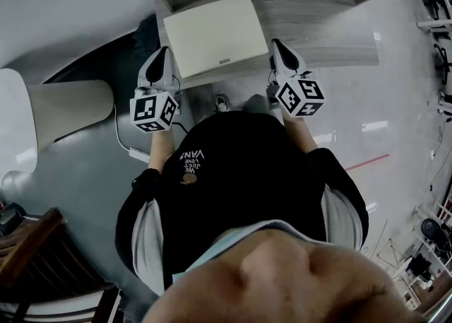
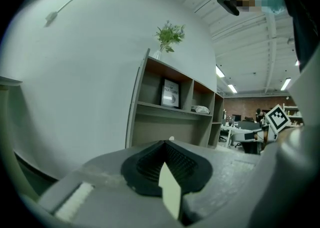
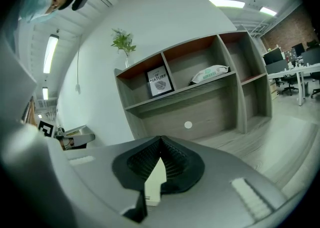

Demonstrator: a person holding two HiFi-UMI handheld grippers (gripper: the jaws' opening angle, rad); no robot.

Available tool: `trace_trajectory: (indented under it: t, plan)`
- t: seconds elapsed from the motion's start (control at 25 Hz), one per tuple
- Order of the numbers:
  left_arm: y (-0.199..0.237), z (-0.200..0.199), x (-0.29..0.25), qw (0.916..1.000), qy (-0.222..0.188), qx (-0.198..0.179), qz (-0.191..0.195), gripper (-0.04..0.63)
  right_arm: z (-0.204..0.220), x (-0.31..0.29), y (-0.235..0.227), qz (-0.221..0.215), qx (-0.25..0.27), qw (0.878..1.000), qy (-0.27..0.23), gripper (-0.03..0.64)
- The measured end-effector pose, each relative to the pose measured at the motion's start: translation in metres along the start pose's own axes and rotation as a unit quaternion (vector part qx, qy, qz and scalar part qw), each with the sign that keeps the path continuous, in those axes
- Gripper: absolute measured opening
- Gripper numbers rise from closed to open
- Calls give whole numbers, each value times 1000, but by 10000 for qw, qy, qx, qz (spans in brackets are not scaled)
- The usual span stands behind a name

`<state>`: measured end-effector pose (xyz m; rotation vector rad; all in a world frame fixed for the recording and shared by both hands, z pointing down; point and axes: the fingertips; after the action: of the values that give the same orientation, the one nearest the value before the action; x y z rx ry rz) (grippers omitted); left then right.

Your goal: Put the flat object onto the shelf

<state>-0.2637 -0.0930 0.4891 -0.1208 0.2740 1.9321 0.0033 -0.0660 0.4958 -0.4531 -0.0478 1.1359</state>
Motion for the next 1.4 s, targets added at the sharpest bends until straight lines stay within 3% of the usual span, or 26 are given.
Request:
trace_trajectory:
  t: [0.28, 0.84, 1.4]
  plan:
    - [17, 16, -17, 9997, 226, -33, 12, 0, 9, -12, -13, 219, -6, 9998, 28, -2]
    - [50, 52, -44, 9948, 698, 295, -679, 26, 17, -60, -55, 49, -77, 9991, 407, 29]
    - [68, 102, -77, 9822, 1361, 923, -910, 223, 51, -115, -99, -234, -320, 9932, 1095, 181]
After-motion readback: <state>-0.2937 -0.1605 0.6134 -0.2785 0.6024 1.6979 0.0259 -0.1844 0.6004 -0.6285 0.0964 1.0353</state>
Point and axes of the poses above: the fingertips, and each gripper's own axes: x backward along the fingers, y to its left, z out of its underside, and after that the axes turned 7 degrees about -z, right-handed
